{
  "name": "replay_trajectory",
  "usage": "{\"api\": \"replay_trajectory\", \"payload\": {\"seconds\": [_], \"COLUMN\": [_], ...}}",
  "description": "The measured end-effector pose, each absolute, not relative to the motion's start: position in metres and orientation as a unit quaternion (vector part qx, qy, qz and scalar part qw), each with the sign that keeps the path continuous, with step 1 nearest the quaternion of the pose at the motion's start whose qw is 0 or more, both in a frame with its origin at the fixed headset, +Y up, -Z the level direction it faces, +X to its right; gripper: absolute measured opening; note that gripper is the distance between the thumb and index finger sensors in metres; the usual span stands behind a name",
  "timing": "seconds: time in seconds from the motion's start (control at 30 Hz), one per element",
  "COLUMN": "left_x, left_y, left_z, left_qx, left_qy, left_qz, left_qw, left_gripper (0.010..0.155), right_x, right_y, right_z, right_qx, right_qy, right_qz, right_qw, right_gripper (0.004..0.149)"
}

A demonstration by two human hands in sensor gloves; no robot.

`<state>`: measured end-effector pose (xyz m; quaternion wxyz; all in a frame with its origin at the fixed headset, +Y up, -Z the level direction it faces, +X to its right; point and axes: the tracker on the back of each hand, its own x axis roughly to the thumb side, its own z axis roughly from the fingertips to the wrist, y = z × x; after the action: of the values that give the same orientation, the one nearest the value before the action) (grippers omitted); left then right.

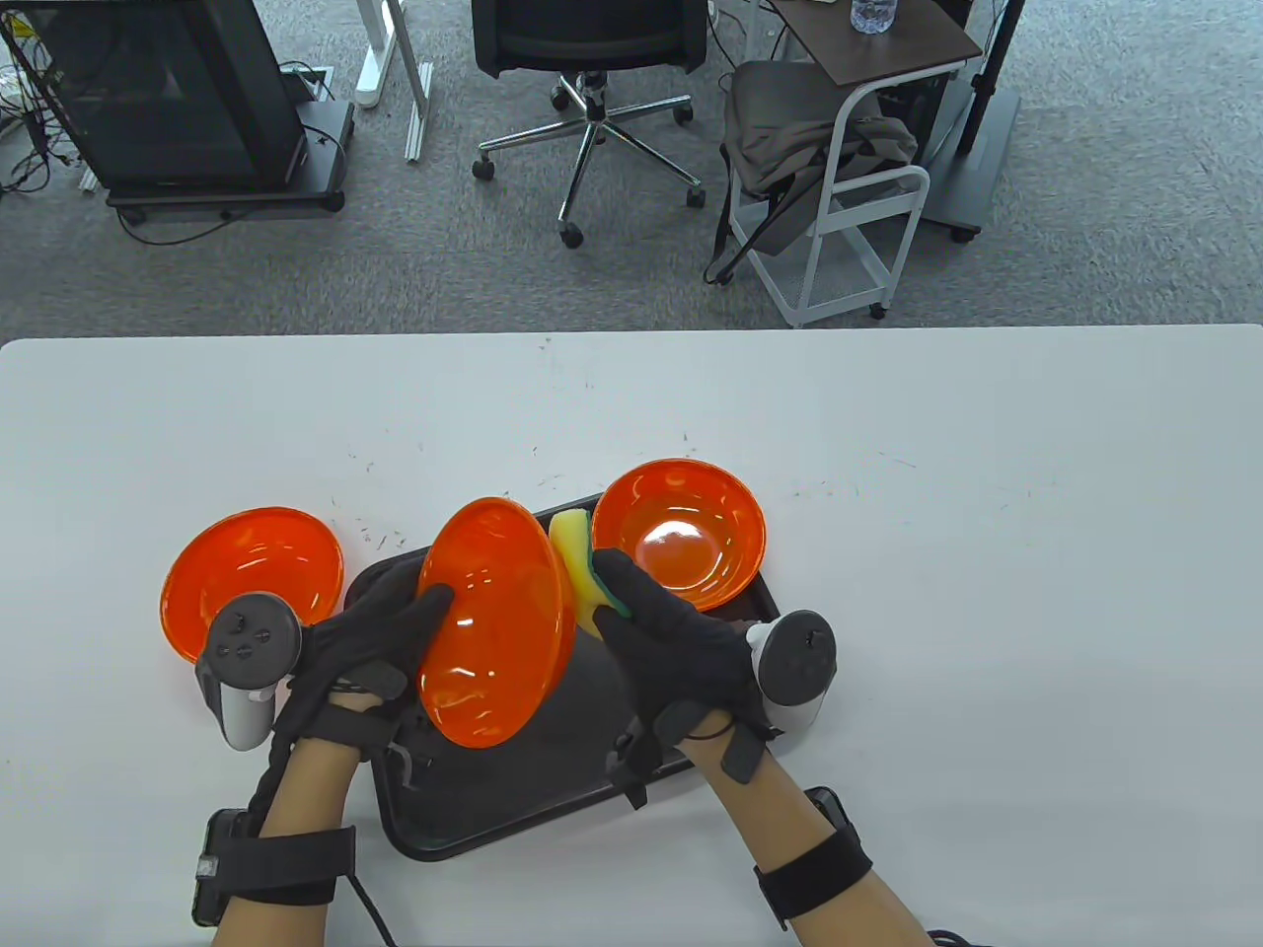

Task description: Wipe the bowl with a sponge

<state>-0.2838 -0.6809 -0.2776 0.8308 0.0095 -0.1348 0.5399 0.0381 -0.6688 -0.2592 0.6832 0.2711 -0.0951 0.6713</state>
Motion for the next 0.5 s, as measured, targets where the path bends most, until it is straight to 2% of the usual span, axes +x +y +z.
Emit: {"api": "replay_trajectory", "payload": {"seconds": [0.1,0.33,0.5], "left_x": [-0.273,-0.253,-0.251], "left_y": [-0.682,-0.681,-0.676], "left_z": [-0.278,-0.273,-0.267], "left_qx": [-0.011,-0.020,0.046], "left_qy": [-0.166,-0.182,-0.157], "left_qz": [0.534,0.543,0.541], "left_qw": [0.829,0.819,0.825], "left_gripper": [0.057,0.058,0.058], "right_x": [0.035,0.031,0.015], "right_y": [-0.672,-0.681,-0.694], "right_z": [-0.261,-0.263,-0.262], "right_qx": [0.280,0.279,0.286], "right_qy": [-0.065,-0.018,0.037], "right_qz": [0.668,0.654,0.650], "right_qw": [0.686,0.703,0.703], "right_gripper": [0.048,0.049,0.051]}}
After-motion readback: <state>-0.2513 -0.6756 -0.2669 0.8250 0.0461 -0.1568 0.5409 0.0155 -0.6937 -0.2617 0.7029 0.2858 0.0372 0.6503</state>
